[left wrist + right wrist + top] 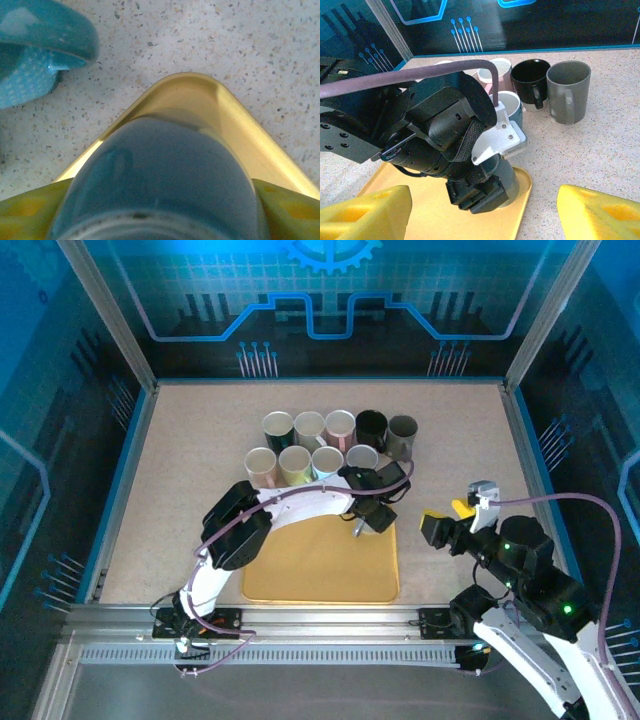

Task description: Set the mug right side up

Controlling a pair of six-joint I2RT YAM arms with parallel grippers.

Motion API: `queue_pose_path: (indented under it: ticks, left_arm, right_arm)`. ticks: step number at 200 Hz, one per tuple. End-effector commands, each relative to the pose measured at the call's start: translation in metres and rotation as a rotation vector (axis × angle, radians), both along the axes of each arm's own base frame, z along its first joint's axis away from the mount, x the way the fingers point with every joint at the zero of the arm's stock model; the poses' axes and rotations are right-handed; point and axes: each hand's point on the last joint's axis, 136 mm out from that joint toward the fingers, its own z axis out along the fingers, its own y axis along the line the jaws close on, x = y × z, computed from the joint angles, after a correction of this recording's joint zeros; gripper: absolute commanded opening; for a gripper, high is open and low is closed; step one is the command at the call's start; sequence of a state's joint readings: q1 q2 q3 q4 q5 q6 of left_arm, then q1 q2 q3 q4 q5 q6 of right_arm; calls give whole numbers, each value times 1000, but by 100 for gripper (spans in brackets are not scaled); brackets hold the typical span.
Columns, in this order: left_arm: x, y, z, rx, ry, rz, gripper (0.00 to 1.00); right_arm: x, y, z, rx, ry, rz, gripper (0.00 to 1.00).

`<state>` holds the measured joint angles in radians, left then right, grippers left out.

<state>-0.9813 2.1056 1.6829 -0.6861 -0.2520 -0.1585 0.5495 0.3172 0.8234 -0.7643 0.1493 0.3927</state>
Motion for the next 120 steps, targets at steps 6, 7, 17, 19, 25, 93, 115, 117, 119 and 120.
queue_pose_path:
  ticks: [6, 7, 17, 19, 25, 93, 115, 117, 119, 120]
  left_arm:
    - [-9, -1, 27, -96, 21, -3, 63]
    - [-10, 0, 27, -98, 22, -3, 63]
    - [-15, 1, 38, -132, 26, 7, 62]
    - [-16, 2, 39, -139, 28, 8, 62]
    - [-19, 3, 48, -167, 27, 15, 62]
    - [-61, 53, 162, -562, -30, 149, 59]
    - [-69, 97, 190, -694, -48, 258, 58]
    - [-70, 102, 193, -707, -52, 271, 58]
    - [-71, 107, 195, -718, -53, 282, 58]
    - [-71, 110, 196, -724, -57, 289, 58]
  right_arm:
    - [-7, -4, 3, 9, -8, 1, 74]
    - [-7, -4, 3, 9, -8, 3, 74]
    - [-9, -1, 5, 19, -11, 21, 73]
    - [-10, 0, 5, 22, -12, 27, 73]
    - [-10, 3, 7, 35, -11, 42, 72]
    - [26, 74, 22, 230, 19, 236, 64]
    - [46, 114, 23, 269, 36, 314, 62]
    - [48, 118, 22, 264, 37, 319, 62]
    - [49, 123, 22, 259, 34, 326, 62]
    - [50, 125, 21, 255, 34, 330, 62]
